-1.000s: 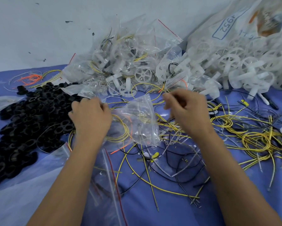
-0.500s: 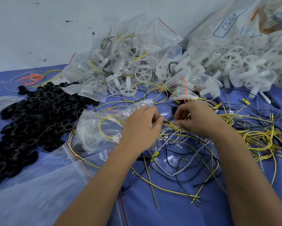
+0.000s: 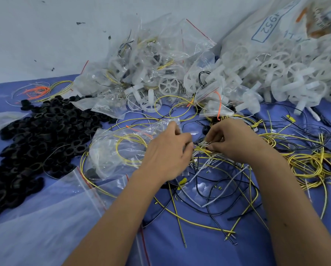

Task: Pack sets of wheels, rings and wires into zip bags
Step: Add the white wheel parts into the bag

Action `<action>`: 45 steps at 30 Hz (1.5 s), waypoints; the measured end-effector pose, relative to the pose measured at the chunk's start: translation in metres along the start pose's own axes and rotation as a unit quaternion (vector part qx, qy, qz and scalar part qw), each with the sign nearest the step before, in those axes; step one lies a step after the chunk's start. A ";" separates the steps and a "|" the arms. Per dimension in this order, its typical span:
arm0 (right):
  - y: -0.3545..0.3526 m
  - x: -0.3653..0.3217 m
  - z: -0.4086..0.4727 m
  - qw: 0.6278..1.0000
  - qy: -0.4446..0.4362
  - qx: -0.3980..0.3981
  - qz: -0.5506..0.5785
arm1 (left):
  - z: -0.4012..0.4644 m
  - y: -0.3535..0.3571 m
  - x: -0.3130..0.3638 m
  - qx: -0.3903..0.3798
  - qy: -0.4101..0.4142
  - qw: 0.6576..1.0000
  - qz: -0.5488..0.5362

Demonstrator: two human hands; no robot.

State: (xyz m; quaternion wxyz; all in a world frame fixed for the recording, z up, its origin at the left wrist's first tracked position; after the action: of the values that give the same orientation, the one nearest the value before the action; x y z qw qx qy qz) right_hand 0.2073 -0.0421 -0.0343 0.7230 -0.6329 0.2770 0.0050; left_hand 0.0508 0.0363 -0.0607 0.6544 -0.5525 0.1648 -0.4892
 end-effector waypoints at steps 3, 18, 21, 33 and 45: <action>-0.009 0.001 0.001 0.996 -0.005 0.089 0.008 | 0.000 -0.001 -0.001 0.008 -0.013 1.000 0.003; -0.028 -0.026 -0.012 0.877 -0.168 0.288 0.345 | 0.008 -0.024 0.000 0.114 -0.075 0.920 -0.367; -0.022 -0.026 -0.007 0.844 -0.168 0.228 0.455 | 0.011 -0.029 0.004 0.125 -0.076 0.885 -0.442; -0.012 -0.015 0.001 0.797 -0.106 0.242 0.543 | 0.010 -0.020 -0.010 0.112 -0.114 0.806 -0.570; -0.001 -0.056 -0.008 0.814 -0.192 0.142 0.530 | 0.011 -0.055 -0.022 0.076 -0.048 0.846 -0.525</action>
State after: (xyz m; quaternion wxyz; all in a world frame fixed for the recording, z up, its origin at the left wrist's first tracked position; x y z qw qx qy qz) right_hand 0.1569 -0.0303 -0.0106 0.7287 -0.2643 0.4231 0.4693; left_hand 0.0233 0.0650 -0.0155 0.3464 -0.5277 -0.2191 -0.7440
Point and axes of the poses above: each hand's wrist, its own z-axis towards the middle knuckle, its own y-axis out of the palm, x = y × z, the point moved 5 cm from there along z, towards the middle knuckle, and after that the axes turned 1 degree about -z, right-handed, at the moved point
